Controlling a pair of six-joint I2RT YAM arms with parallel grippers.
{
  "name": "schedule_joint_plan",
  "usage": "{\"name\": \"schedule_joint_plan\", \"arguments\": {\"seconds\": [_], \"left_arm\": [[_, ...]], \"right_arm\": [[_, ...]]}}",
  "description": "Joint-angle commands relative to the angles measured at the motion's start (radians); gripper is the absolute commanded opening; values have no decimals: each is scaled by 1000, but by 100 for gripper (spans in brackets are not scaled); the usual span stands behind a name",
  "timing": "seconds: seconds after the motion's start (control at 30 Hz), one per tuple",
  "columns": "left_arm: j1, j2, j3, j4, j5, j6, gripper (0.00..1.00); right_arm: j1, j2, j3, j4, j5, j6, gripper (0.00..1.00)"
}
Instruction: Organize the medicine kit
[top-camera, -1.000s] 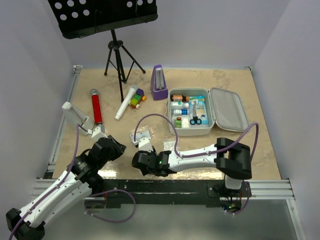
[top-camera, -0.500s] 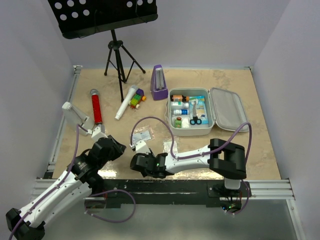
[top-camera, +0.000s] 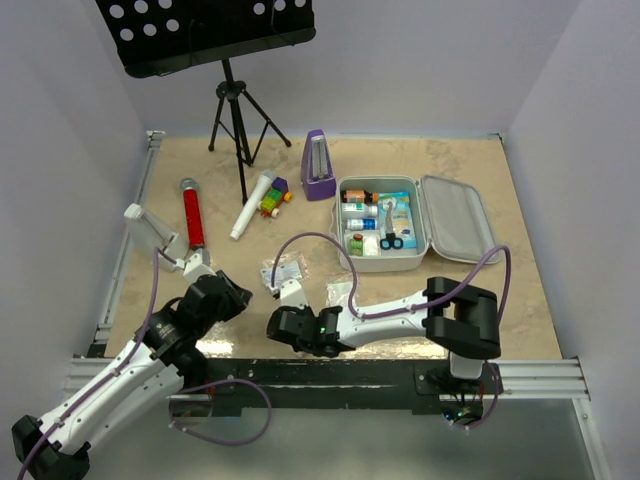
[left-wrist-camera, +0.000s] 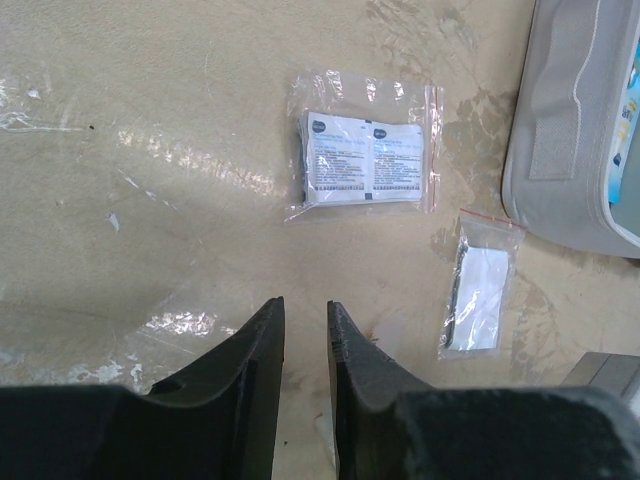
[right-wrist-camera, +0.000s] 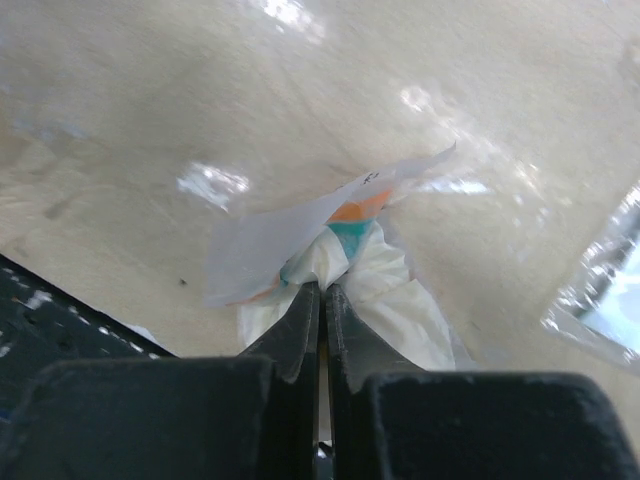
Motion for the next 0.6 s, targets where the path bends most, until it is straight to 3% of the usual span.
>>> {"name": "schedule_joint_plan", "arguments": {"seconds": [0.0,0.13,0.33,0.57], "left_arm": [[5,4,6,34,3,-6,28],[4,3,4,37,5,-6,28],[5,4,-4,46,14,-4,28],[5,12,-16,74,31,3,27]], "right_arm": [[-1,-92,29,-213,79,89,0],[-81,-235,129,-308,165,81,0],[-458,-447,158,-249,169,-97,0],[-799,-395,153,-164,109,-255,0]]}}
